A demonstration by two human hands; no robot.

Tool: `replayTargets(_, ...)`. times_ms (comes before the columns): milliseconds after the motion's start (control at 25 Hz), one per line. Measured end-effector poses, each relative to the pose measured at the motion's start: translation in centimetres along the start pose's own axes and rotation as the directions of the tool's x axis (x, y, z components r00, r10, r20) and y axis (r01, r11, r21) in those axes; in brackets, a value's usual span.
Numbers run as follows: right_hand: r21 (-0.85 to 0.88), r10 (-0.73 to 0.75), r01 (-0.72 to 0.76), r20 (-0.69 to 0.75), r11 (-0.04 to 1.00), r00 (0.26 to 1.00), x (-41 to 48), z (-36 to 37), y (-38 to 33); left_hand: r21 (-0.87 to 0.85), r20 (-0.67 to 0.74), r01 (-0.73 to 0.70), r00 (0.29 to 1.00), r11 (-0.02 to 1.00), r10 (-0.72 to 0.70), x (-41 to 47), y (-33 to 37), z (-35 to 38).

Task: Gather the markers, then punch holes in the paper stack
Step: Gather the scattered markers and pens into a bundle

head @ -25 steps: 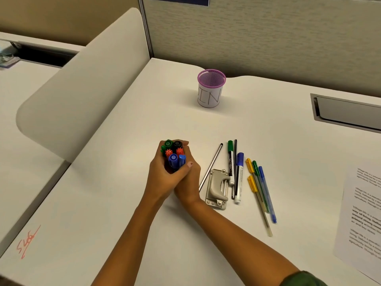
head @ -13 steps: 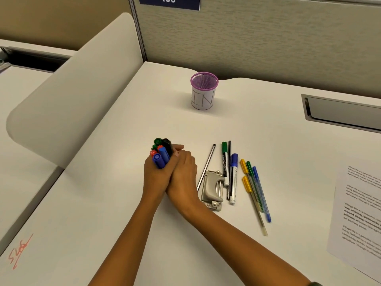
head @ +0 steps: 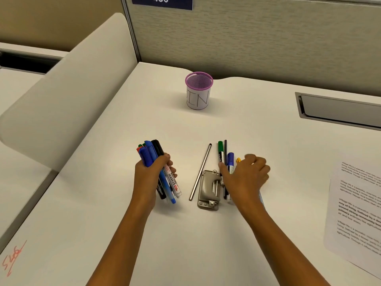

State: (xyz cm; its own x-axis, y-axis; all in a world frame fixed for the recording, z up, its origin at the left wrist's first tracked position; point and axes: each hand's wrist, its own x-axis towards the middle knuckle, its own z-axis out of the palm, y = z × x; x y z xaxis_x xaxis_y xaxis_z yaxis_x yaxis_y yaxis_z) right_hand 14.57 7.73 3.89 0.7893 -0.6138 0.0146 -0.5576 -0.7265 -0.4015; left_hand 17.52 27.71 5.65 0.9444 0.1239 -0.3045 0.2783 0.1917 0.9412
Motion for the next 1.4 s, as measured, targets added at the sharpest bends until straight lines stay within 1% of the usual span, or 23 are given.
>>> replayTargets(80, -0.121, 0.127, -0.118, 0.066, 0.986, 0.990, 0.5, 0.3, 0.4, -0.017, 0.007, 0.046, 0.999, 0.999, -0.046, -0.2, -0.2, 0.2)
replayTargets(160, -0.161, 0.163, -0.148, 0.084, 0.976, 0.983, 0.7, 0.7, 0.4, -0.007, 0.013, 0.071, 0.997, 0.997, -0.070, -0.3, -0.3, 0.2)
replayTargets(320, -0.130, 0.162, -0.152, 0.078, 0.980, 0.984, 0.9, 1.1, 0.9, -0.008, 0.000, 0.106, 0.994, 0.994, -0.106, -0.5, -0.7, 0.1)
replayTargets(440, -0.134, 0.123, -0.110, 0.097, 0.985, 0.988, 1.0, 0.9, 1.7, 0.001, -0.001, 0.130, 0.992, 0.992, -0.130, -0.8, -0.9, 0.1)
replayTargets(600, -0.053, 0.151, -0.145, 0.139, 0.988, 0.979, 1.2, 0.1, 2.1, 0.009, 0.016, 0.132, 0.991, 0.991, -0.132, -1.1, -0.9, 0.3)
replayTargets(800, -0.130, 0.167, -0.140, 0.237, 0.982, 0.957, 2.1, -0.8, 2.2, 0.015, 0.029, 0.134, 0.991, 0.991, -0.134, -1.4, -0.8, 0.8)
replayTargets(960, 0.016, 0.214, -0.228, 0.287, 0.974, 0.934, 3.0, -1.6, 2.5, 0.017, 0.042, 0.125, 0.991, 0.992, -0.125, -1.6, -0.6, 0.8)
replayTargets(1040, 0.081, 0.187, -0.220, 0.294, 0.972, 0.937, 3.1, -2.2, 2.8, 0.014, 0.043, 0.124, 0.991, 0.992, -0.124, -1.7, -0.5, 0.9)
replayTargets(1120, 0.143, 0.116, -0.153, 0.237, 0.978, 0.965, 3.0, -3.0, 3.3, 0.013, 0.047, 0.123, 0.991, 0.992, -0.124, -1.9, -0.4, 0.9)
replayTargets(1200, 0.255, 0.013, -0.042, 0.112, 0.966, 0.994, 3.1, -3.7, 3.6, 0.017, 0.046, 0.122, 0.991, 0.992, -0.123, -2.0, -0.4, 0.9)
replayTargets(1240, 0.344, -0.040, 0.020, 0.051, 0.939, 0.998, 3.2, -4.0, 3.6, 0.018, 0.044, 0.124, 0.991, 0.992, -0.124, -2.1, -0.4, 0.9)
replayTargets(1320, 0.505, -0.123, 0.151, -0.090, 0.850, 0.988, 3.1, -4.7, 3.4, 0.018, 0.044, 0.127, 0.991, 0.992, -0.128, -2.2, -0.4, 0.9)
replayTargets(1400, 0.589, -0.156, 0.301, -0.284, 0.750, 0.946, 2.5, -5.2, 3.1, 0.019, 0.050, 0.127, 0.990, 0.992, -0.128, -2.4, -0.3, 1.1)
